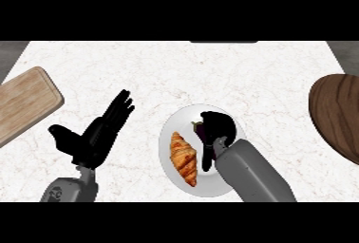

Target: Pick the eggplant from the plate and place it in the bowl

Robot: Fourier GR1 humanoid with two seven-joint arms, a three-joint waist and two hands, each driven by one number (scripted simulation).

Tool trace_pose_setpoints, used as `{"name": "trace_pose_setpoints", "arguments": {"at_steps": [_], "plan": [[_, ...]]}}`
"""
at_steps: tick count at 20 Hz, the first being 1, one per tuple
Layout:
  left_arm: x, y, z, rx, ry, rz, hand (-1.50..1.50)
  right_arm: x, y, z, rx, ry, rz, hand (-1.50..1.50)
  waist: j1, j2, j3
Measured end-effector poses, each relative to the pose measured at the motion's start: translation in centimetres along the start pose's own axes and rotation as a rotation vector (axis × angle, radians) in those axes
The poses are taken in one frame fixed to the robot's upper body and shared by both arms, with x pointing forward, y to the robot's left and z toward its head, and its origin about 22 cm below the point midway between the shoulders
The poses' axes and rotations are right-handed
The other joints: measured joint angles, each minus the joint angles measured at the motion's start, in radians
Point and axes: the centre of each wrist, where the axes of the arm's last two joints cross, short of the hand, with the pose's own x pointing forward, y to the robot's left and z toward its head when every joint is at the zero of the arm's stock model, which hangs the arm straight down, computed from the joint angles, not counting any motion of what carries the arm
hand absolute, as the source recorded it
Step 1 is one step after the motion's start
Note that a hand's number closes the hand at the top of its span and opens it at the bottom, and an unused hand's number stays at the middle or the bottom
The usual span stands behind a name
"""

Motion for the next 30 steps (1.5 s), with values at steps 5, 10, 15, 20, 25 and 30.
{"name": "trace_pose_setpoints", "arguments": {"at_steps": [5, 10, 15, 20, 25, 30], "plan": [[0.4, -0.5, -0.4, 0.001, 0.004, 0.002, 0.0, -0.4, 0.1, -0.3, -0.05, -0.053, 0.014, 1.5, -0.002, -0.006, -0.003], [0.0, -0.7, 0.4, -0.001, 0.001, 0.001, 0.0, -0.3, 0.3, -1.2, -0.086, -0.066, 0.035, 1.5, -0.002, -0.011, -0.008], [0.3, -0.8, 0.0, -0.008, -0.003, 0.001, 0.0, 0.1, 0.8, -1.1, -0.108, -0.087, 0.065, 1.5, -0.002, -0.013, -0.008], [0.1, 0.3, 0.3, 0.02, 0.001, 0.008, 0.0, -5.9, 3.2, 0.8, -0.162, -0.225, 0.102, 1.5, -0.025, -0.021, -0.001], [-0.2, 1.1, 1.1, 0.057, 0.007, 0.007, 0.0, -14.9, 4.6, 3.6, -0.243, -0.283, 0.185, 1.5, -0.053, -0.022, 0.0], [-0.5, 1.1, 1.3, 0.06, 0.006, 0.011, 0.0, -21.3, 4.2, 8.4, -0.372, -0.26, 0.198, 1.5, -0.058, -0.014, 0.0]]}}
